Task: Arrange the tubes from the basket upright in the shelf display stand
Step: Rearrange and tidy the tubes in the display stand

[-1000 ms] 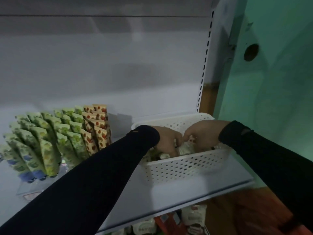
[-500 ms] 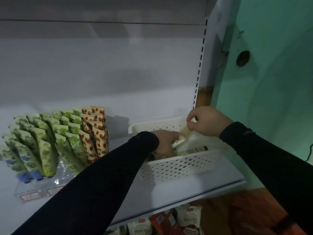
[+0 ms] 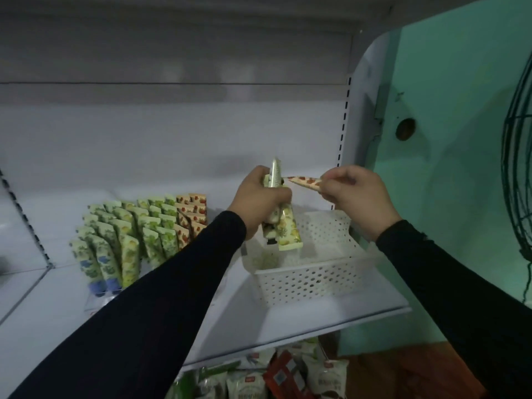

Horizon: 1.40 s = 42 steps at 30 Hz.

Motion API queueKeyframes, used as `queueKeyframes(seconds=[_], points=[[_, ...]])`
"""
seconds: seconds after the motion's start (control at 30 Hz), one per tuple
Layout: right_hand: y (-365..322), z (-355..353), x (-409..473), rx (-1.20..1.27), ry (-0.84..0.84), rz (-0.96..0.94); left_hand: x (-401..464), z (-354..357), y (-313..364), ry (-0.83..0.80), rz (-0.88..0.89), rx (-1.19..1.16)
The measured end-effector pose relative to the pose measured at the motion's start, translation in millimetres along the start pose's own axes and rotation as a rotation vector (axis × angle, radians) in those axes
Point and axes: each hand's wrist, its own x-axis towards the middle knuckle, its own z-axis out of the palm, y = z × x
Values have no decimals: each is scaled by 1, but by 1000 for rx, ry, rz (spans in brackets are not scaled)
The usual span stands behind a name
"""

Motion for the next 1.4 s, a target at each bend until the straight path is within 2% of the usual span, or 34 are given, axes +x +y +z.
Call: queueKeyframes(seconds=[0.1, 0.17, 0.3, 0.4, 0.47, 0.63, 0.87, 1.1, 1.4], points=[[-17, 20, -21, 199, -113, 83, -23, -22, 4, 54, -9, -80], [-26, 36, -33, 215, -227, 158, -40, -37, 7, 78, 13, -98], [-40, 66, -54, 204, -511, 214, -72, -68, 15, 83, 70, 70], [-40, 84, -63, 204, -603, 195, -88, -89, 19, 84, 81, 143], [-33, 94, -69, 141, -580, 151, -96, -98, 17, 91, 93, 206], [-3, 106, -91, -229, -440, -62, -114, -113, -3, 85, 58, 336], [15, 109, -98, -294, -375, -165, -138, -130, -30, 138, -39, 327], [11, 121, -87, -189, -408, -114, -154, -148, -32, 133, -9, 284], [8, 139, -85, -313, -352, -230, -168, -170, -56, 142, -88, 364]])
